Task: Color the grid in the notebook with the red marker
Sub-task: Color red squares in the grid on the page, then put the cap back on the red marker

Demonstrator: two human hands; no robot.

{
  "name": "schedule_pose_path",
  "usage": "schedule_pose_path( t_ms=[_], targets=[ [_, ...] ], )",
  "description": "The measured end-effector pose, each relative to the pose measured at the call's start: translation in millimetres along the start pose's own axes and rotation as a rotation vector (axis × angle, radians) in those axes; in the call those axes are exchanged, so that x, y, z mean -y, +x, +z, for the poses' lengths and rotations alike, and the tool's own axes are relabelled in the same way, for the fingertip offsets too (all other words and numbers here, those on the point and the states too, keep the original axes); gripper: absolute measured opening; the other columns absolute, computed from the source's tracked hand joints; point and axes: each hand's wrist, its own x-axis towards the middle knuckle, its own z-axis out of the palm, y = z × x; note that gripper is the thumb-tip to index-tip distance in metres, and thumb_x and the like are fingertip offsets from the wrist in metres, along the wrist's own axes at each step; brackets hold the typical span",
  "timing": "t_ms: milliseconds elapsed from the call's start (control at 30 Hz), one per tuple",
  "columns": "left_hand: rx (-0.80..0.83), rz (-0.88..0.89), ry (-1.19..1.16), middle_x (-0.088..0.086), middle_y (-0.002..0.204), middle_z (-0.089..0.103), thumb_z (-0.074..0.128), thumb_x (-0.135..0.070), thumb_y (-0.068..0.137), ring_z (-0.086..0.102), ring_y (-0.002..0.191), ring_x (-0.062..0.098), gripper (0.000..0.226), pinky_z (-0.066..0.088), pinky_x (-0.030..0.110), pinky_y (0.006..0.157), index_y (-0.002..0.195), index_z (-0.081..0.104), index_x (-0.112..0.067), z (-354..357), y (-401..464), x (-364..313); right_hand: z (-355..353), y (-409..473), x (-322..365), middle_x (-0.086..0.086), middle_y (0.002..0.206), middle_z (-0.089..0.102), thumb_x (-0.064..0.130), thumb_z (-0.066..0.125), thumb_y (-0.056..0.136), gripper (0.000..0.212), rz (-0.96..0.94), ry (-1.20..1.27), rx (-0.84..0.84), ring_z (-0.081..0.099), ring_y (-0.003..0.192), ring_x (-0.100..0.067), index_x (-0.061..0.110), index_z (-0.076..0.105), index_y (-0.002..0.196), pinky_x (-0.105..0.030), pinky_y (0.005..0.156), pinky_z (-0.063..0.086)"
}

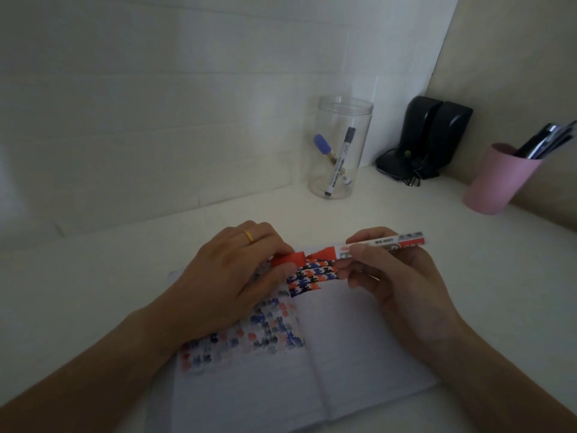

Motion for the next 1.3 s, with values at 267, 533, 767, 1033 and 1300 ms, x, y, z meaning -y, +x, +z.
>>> schedule_pose_path(
  t_ms=[267,533,767,1033,1300],
  targets=[
    [-0.039,0.044,-0.027,-0.009,0.102,0.066,0.046,-0.046,0.103,0.057,0.088,0.008,0.033,0.045,0.025,0.080,0.110,0.066,-0.020,-4,1,-6,5,-2,-2,-0.022,0.082,0.077,0.022,0.077,0.068,0.035,0.050,0.017,0.059,0.072,0.070,-0.026,0.000,0.076,0.095,-0.025,0.058,0.056],
    [-0.110,0.122,-0.069,-0.002,0.096,0.068,0.055,-0.037,0.101,0.052,0.083,0.006,0.031,0.037,0.014,0.082,0.108,0.069,-0.011,-5,-1,-9,5,-4,-5,-0.021,0.085,0.079,0.024,0.076,0.069,0.038,0.103,0.066,0.056,0.075,0.072,-0.022,-0.003,0.079,0.095,-0.023,0.063,0.059],
    [-0.168,0.215,-0.059,0.006,0.092,0.068,0.060,-0.030,0.100,0.057,0.080,0.017,0.029,0.046,0.022,0.075,0.106,0.071,-0.004,-1,-2,-14,5,-9,-7,-0.021,0.077,0.078,0.022,0.074,0.070,0.030,0.117,0.095,0.062,0.073,0.063,-0.021,-0.003,0.081,0.085,-0.023,0.060,0.059],
    [-0.138,0.195,-0.042,0.004,0.100,0.066,0.064,-0.023,0.099,0.060,0.088,0.021,0.020,0.051,0.036,0.078,0.110,0.070,-0.007,-9,3,-8,0,-6,1,-0.021,0.093,0.080,0.018,0.079,0.068,0.036,0.119,-0.019,0.071,0.077,0.084,-0.026,0.000,0.080,0.099,-0.024,0.072,0.062],
    [-0.110,0.106,0.017,0.005,0.120,0.058,0.048,-0.036,0.104,0.057,0.102,0.016,0.048,0.054,0.032,0.087,0.149,0.048,-0.019,-3,6,-12,3,-8,12,-0.011,0.085,0.082,0.016,0.082,0.077,0.024,-0.009,-0.472,0.194,0.074,0.072,-0.036,0.012,0.073,0.098,-0.044,0.070,0.061]
  ],
)
